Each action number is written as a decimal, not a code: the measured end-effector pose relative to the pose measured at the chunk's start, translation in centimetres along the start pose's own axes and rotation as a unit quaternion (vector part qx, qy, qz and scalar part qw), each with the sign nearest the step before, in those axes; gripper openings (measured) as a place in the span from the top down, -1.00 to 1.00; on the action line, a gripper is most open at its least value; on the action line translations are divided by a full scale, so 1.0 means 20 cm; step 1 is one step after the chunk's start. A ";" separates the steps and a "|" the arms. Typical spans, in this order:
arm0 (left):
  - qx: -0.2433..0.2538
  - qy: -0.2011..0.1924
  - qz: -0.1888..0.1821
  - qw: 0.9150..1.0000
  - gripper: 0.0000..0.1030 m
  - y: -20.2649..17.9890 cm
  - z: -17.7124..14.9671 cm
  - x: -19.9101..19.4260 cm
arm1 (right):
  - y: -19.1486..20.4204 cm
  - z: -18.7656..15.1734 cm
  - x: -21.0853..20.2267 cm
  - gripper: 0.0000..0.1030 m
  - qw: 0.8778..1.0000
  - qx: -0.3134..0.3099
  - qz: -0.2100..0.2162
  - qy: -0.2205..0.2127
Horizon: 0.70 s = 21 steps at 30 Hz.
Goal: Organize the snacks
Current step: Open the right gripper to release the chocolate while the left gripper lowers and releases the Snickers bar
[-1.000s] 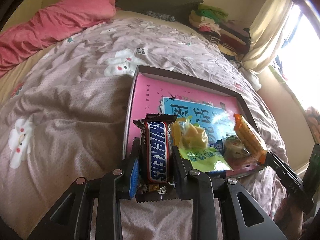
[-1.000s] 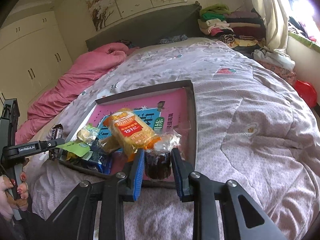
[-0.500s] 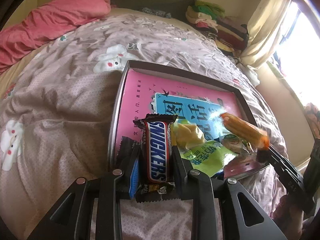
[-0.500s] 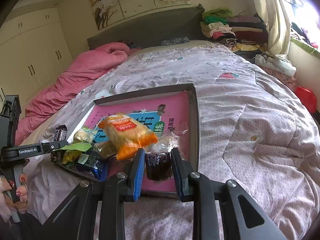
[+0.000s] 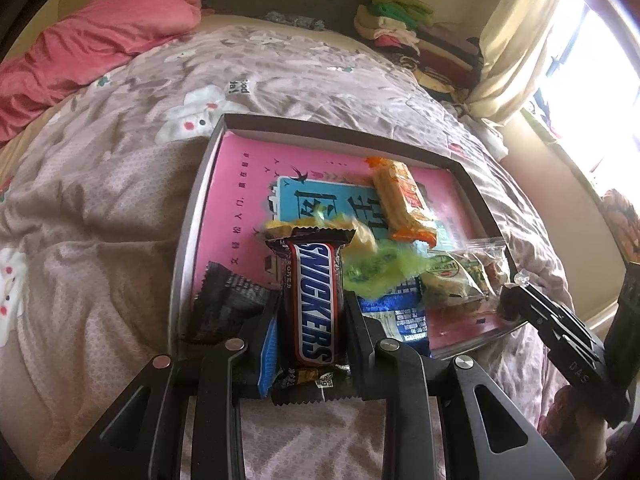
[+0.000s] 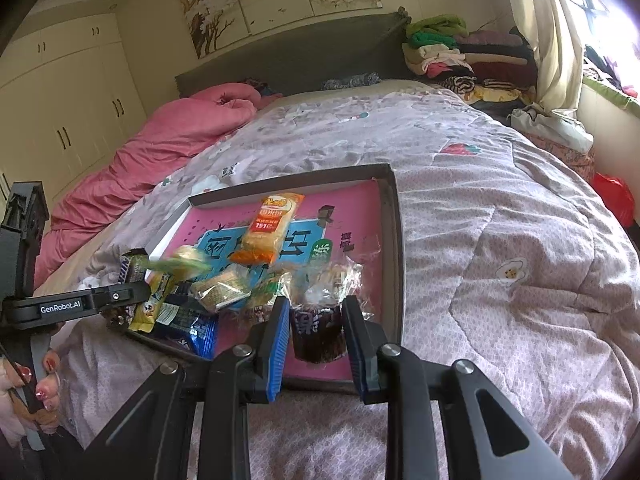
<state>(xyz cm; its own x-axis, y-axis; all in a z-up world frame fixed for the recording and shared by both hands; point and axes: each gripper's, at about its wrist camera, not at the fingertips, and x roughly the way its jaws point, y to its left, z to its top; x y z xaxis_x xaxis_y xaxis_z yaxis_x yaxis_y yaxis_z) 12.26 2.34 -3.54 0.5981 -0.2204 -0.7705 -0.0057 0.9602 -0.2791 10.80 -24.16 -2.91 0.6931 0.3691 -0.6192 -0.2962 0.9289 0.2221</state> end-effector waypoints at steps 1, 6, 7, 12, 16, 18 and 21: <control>0.001 0.001 -0.001 1.000 0.43 0.00 0.00 0.00 | 0.00 -0.01 0.00 0.46 1.000 -0.001 0.001 0.002; 0.003 0.002 -0.007 1.000 0.43 0.00 -0.01 0.00 | 0.01 -0.03 0.00 0.45 1.000 -0.001 0.002 0.010; 0.003 0.002 -0.008 1.000 0.43 -0.01 -0.01 0.00 | 0.01 -0.03 0.00 0.45 1.000 -0.001 0.003 0.011; 0.010 0.004 -0.013 1.000 0.43 -0.03 -0.01 0.01 | 0.00 -0.04 -0.01 0.45 1.000 0.004 0.001 0.008; 0.010 0.005 -0.015 1.000 0.43 -0.04 0.00 0.02 | -0.01 -0.04 -0.03 0.45 1.000 0.005 0.001 0.006; 0.010 0.006 -0.015 1.000 0.43 -0.04 0.00 0.02 | -0.01 -0.04 -0.03 0.45 1.000 0.006 0.001 0.006; 0.010 0.007 -0.015 1.000 0.43 -0.04 0.00 0.03 | -0.01 -0.04 -0.03 0.45 1.000 0.006 0.001 0.007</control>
<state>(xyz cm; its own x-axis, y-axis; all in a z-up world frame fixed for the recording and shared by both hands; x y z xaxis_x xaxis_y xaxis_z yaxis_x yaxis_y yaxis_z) 12.53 1.50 -3.80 0.5860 -0.2524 -0.7700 0.0292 0.9562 -0.2912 9.94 -24.56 -3.20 0.6838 0.3703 -0.6287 -0.2889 0.9286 0.2327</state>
